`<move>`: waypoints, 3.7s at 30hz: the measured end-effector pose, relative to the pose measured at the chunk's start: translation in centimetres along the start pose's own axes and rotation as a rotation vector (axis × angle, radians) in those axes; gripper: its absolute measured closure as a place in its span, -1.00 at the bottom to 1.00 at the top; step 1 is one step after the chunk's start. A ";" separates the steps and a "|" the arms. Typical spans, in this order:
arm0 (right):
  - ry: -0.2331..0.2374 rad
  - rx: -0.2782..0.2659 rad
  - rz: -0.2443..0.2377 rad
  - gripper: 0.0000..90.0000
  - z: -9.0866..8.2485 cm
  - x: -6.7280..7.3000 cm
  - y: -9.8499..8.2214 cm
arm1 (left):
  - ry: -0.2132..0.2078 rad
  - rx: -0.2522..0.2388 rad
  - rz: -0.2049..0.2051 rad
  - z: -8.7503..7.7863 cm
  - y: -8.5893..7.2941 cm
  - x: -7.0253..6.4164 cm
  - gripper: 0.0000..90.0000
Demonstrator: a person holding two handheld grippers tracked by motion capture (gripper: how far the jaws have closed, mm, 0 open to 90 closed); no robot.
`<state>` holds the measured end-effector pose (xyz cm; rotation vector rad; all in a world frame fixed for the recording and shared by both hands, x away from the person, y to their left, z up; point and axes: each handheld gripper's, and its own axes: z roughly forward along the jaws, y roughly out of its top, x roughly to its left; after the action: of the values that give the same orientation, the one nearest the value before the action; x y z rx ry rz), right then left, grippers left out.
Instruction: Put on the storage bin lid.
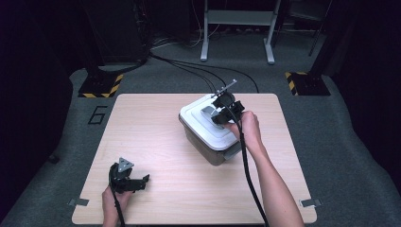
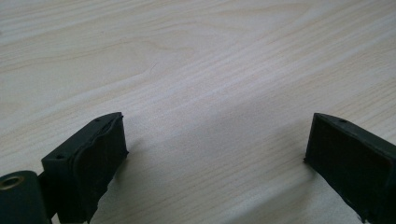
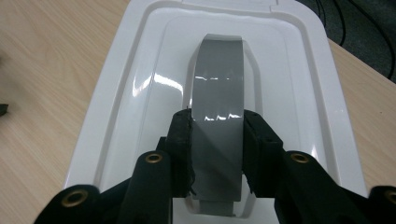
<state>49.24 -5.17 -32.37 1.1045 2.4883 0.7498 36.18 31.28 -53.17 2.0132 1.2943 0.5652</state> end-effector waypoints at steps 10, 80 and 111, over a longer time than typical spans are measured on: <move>-0.022 0.020 -0.021 0.47 0.8 0.3 0.4 | -0.004 0.007 0.002 -0.1 0.0 0.0 -0.89; -0.129 -0.161 0.086 -0.89 -3.3 2.9 -14.3 | -0.003 0.004 0.001 0.0 0.0 0.0 -0.89; -0.131 -0.157 0.271 -1.00 6.0 3.4 -26.7 | -0.001 0.004 0.002 0.0 0.0 0.0 -0.89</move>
<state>34.14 -15.67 -52.95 1.4002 2.1569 0.8983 36.16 31.28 -53.14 2.0175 1.2940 0.5626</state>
